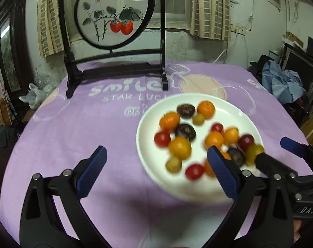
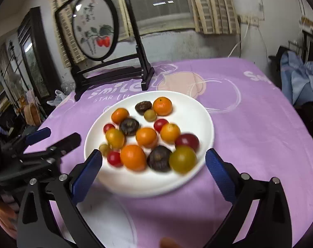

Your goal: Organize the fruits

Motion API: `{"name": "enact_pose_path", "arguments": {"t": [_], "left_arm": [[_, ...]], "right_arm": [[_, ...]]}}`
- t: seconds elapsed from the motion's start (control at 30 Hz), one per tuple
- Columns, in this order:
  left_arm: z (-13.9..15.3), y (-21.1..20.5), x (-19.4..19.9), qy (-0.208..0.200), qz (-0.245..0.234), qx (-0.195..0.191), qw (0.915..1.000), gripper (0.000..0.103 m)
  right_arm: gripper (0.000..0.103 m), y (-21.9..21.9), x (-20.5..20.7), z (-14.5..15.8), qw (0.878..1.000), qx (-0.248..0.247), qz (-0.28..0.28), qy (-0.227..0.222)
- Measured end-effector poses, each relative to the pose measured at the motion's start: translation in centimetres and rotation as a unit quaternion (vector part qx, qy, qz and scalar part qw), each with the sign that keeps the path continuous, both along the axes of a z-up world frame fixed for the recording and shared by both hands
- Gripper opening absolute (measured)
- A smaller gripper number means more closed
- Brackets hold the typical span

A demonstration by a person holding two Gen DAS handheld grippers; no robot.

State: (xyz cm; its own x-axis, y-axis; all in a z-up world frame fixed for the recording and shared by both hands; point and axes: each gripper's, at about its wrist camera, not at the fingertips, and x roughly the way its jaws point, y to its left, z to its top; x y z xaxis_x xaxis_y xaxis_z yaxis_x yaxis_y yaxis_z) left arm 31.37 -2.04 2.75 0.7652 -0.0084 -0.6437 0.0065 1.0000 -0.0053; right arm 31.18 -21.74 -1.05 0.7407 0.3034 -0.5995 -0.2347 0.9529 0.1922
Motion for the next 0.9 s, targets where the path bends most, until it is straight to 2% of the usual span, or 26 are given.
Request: {"name": "enact_pose_path", "arguments": {"t": [0.07,0.23,0.37,0.43,0.57,0.9], "left_arm": [[-0.4,0.5,-1.9,0.001,-0.002,-0.003,1.0,0.1],[-1.7,1.4,-7.6,-0.007,-0.016,0.021,0.9996,0.101],[-3.0,2.2,-10.2,0.004,-0.021,0.022,0.9995,0.101],[-3.5,2.5,-11.0,0.009,-0.02,0.021,0.9995,0.101],[-4.2,2.5,-12.0,0.012,-0.018,0.032,0.9993,0.101],[-4.0,2.2,-12.6,0.001,-0.029,0.039,0.9988,0.101]], "right_arm": [[0.1,-0.3,-1.9,-0.4,1.0,-0.002,0.013,-0.002],[0.101,-0.6,-6.1,-1.8,0.999,0.0,0.034,0.004],[0.101,-0.6,-8.3,-2.6,0.999,-0.031,0.041,0.004],[0.101,-0.8,-9.4,-3.0,0.998,-0.046,0.036,-0.003],[0.101,-1.0,-10.0,-3.4,0.998,-0.042,0.041,0.001],[0.101,-0.8,-10.0,-3.5,0.998,-0.053,0.043,0.001]]}}
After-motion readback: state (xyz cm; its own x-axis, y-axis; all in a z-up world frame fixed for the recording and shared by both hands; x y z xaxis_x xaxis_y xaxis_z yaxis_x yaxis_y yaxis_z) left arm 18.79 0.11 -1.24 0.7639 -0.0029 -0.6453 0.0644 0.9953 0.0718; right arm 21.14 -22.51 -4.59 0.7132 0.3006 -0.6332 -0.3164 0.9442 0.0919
